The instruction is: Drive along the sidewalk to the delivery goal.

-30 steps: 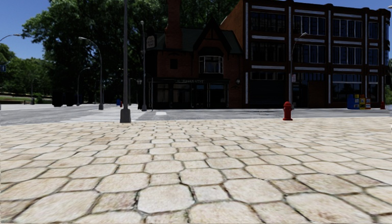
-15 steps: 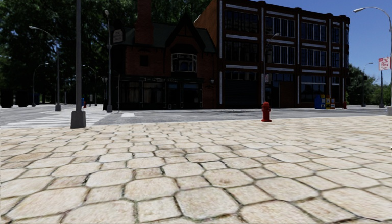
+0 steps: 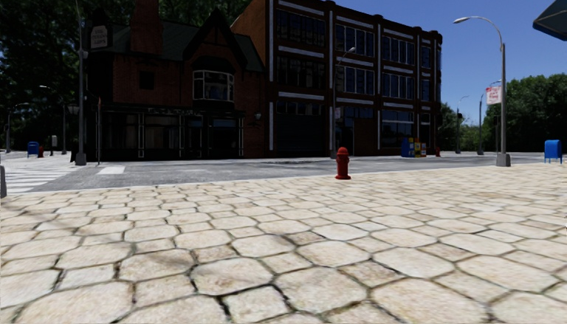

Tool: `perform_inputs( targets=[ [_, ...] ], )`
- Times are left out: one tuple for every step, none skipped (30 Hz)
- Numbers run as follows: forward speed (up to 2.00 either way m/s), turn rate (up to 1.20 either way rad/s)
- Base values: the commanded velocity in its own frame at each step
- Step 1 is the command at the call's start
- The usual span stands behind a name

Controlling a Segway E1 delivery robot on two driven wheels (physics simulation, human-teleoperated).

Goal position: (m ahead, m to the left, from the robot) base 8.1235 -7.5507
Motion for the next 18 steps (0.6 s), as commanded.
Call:
perform_inputs(
  targets=[
    [2.00,-0.47],
    [2.00,-0.47],
    [2.00,-0.47],
    [2.00,-0.47],
    [2.00,-0.47],
    [2.00,-0.47],
    [2.00,-0.47],
    [2.00,-0.47],
    [2.00,-0.47],
    [2.00,-0.47],
    [2.00,-0.47],
    [2.00,-0.47],
    [2.00,-0.47],
    [2.00,-0.47],
    [2.00,-0.47],
    [2.00,-0.47],
    [2.00,-0.47],
    [2.00,-0.47]
  ],
)
